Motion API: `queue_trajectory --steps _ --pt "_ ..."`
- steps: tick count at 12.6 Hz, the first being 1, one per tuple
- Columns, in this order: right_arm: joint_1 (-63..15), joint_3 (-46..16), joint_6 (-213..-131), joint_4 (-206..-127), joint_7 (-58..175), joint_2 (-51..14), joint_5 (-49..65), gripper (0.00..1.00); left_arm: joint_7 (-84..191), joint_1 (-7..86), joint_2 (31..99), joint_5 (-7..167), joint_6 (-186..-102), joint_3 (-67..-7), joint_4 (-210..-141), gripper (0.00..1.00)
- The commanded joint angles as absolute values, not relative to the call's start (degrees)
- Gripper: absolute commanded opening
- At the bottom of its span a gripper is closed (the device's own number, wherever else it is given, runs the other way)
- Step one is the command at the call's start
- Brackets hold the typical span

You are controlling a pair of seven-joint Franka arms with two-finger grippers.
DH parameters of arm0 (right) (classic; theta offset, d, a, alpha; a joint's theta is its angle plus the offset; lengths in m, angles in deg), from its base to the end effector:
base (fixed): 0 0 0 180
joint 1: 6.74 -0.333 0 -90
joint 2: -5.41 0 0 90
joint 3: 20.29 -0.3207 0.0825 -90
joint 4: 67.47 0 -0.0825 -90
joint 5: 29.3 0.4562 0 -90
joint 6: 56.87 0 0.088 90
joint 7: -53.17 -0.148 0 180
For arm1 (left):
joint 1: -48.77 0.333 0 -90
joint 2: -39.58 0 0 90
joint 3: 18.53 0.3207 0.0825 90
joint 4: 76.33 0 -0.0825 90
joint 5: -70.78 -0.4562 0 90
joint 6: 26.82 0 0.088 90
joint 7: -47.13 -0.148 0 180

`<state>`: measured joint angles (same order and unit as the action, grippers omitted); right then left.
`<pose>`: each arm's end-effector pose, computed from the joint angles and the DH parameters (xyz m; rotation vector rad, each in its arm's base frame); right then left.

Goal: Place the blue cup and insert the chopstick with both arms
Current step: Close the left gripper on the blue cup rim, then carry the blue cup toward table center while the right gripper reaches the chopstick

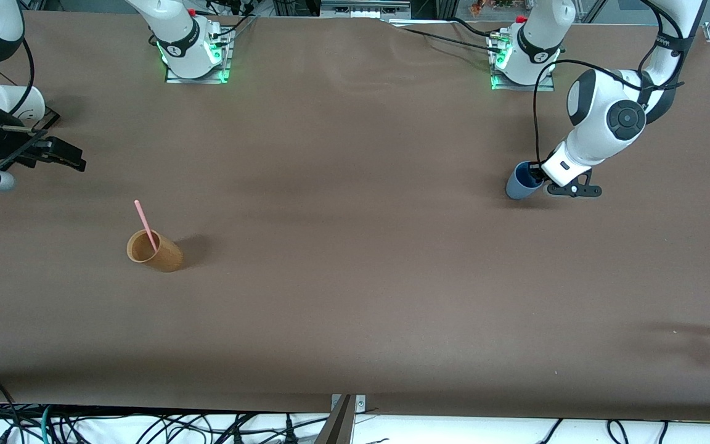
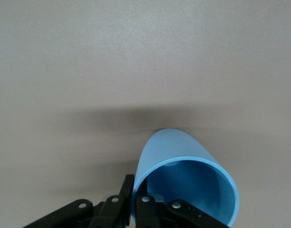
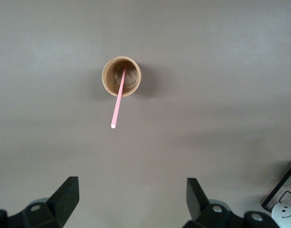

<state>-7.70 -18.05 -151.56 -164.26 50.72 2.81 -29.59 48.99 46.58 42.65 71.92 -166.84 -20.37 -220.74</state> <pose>0.6359 -0.0146 0.5019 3.1297 -0.1010 -0.1283 0.4812 -0.0347 0.1503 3.1279 -0.0342 -0.2047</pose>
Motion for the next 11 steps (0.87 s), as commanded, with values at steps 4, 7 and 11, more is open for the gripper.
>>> queue_trajectory --steps 4,7,11 --pt "-7.4 -18.5 -151.8 -164.7 50.3 3.6 -29.1 1.00 52.0 43.9 41.9 71.7 -162.7 -20.6 -215.1 0.00" --pt "-7.4 -18.5 -152.0 -164.7 50.3 3.6 -29.1 1.00 59.9 40.5 42.9 71.7 -157.9 -23.2 -208.0 0.00" --pt "-8.3 -18.5 -153.4 -164.5 50.3 2.2 -29.6 1.00 75.5 32.8 48.5 71.7 -149.0 -25.3 -194.8 0.00"
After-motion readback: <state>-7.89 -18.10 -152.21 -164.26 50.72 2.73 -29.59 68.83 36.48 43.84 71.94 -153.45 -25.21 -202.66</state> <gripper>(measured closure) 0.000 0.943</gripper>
